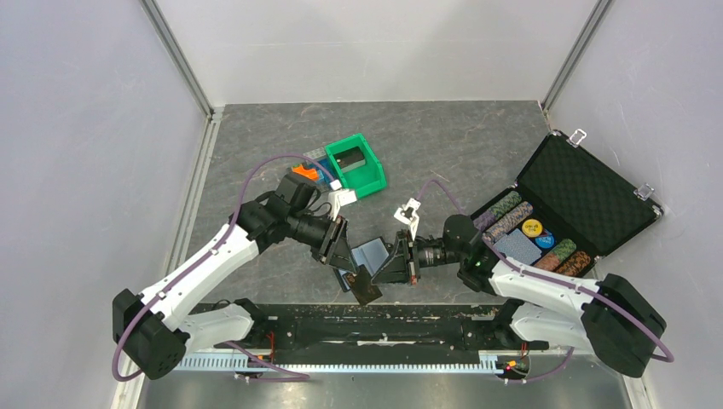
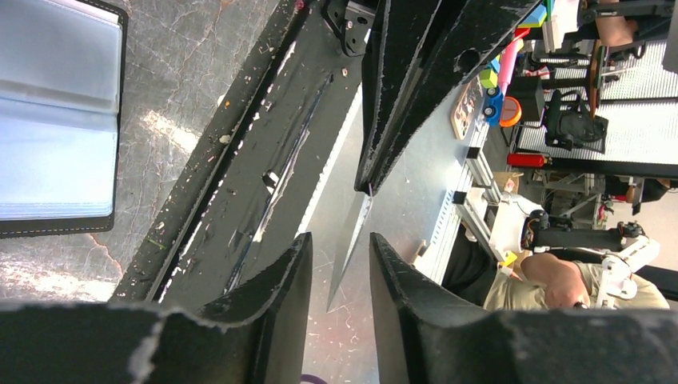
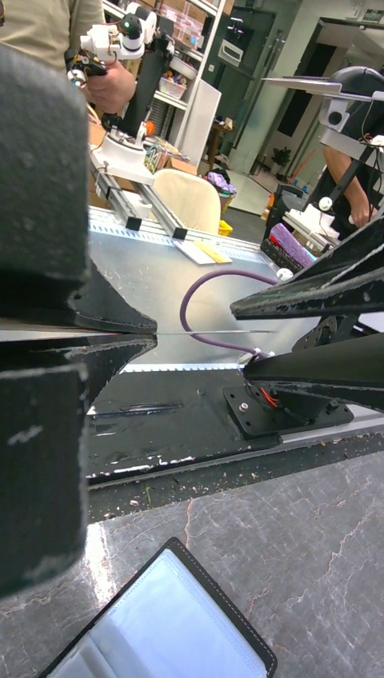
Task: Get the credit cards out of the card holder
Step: Place the credit card in the storage box.
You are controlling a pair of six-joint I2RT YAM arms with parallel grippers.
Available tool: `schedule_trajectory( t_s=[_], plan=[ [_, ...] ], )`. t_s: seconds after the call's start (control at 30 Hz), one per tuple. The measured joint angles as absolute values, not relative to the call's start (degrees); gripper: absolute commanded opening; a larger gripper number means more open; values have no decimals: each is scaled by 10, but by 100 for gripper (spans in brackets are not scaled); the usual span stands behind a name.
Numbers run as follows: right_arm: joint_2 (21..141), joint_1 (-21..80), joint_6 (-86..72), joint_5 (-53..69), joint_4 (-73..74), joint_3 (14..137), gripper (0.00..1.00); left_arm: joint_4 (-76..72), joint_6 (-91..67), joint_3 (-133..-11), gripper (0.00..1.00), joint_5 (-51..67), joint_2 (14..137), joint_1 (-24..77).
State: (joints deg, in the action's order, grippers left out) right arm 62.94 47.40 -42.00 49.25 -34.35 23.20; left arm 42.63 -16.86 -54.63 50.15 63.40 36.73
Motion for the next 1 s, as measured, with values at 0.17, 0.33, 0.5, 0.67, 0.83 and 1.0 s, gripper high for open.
schedule_trajectory(
  t_s=[0.17,0.33,0.5,0.67,0.83,1.0],
  plan=[
    [634,474,-427,492,-356,235,0,426,-168,-542,11,509,634,368],
    [642,474,-433,493,-356,235,12,421,-168,-538,2,525,634,368],
    [639,455,-441,483,-352,235,51,413,-173,-536,2,501,634,367],
    [592,413,-441,438,-319,236,86,374,-224,-535,2,433,629,346],
    [527,394,-408,377,-241,236,98,321,-299,-535,2,299,622,327],
    [481,392,-362,305,-150,239,98,207,-381,-518,2,116,598,318]
  ],
)
